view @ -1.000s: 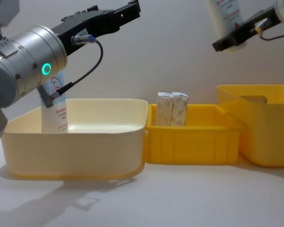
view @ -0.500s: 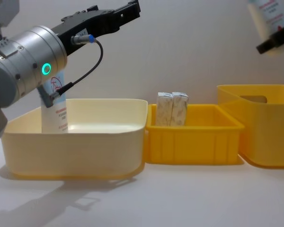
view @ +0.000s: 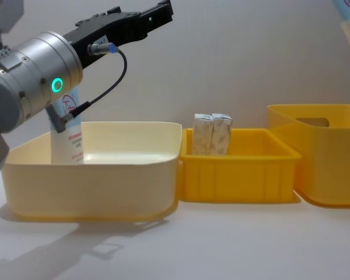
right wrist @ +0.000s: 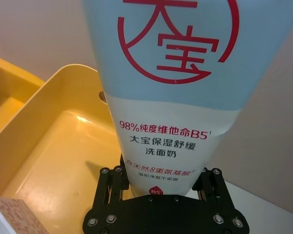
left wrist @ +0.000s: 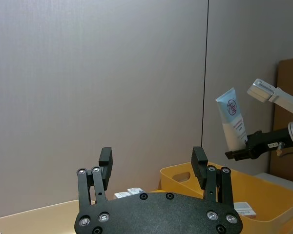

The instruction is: Bimanual collaborative sorting of washing and personal care products

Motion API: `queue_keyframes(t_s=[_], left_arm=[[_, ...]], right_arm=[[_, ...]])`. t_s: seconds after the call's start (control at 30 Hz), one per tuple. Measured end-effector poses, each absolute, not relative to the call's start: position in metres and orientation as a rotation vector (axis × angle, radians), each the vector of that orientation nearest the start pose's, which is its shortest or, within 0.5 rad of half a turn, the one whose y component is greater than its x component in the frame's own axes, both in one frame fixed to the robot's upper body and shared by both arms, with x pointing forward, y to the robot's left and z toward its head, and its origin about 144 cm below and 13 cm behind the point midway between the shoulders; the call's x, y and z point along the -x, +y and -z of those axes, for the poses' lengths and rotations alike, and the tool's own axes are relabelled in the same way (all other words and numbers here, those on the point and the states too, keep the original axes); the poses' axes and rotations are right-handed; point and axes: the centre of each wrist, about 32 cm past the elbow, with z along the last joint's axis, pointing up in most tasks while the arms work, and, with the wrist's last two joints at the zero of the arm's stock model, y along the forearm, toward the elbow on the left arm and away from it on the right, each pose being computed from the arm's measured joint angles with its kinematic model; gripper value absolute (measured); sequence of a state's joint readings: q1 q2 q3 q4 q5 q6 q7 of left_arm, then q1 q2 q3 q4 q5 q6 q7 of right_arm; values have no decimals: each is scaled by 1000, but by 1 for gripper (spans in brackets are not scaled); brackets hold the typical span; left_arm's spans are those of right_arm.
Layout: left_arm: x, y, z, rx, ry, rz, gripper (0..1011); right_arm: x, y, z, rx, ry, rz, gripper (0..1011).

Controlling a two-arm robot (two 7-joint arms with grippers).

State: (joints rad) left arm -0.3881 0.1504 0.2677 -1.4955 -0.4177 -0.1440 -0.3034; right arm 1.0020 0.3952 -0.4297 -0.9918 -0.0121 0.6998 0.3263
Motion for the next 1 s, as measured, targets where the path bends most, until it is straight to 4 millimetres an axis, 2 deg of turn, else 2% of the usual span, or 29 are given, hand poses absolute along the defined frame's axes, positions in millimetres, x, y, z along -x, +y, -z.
queue_keyframes(t_s=[0.37,0.87,0.93,1.0], left_arm=[[-548,190,-1254,423,-179,-979,1003],[-548,190,-1254,423,-179,-979,1003],[-548,190,-1254,422,-179,-979,1003],[-548,190,-1254,422,-179,-979,1003]], right_arm=[[-671,-307,-1392,756,-25,1349,652],[-685,-286,-1416,907,25,1165,652],[-686,-284,-1419,921,32,1142,670],[-688,-280,-1422,940,42,1115,736]])
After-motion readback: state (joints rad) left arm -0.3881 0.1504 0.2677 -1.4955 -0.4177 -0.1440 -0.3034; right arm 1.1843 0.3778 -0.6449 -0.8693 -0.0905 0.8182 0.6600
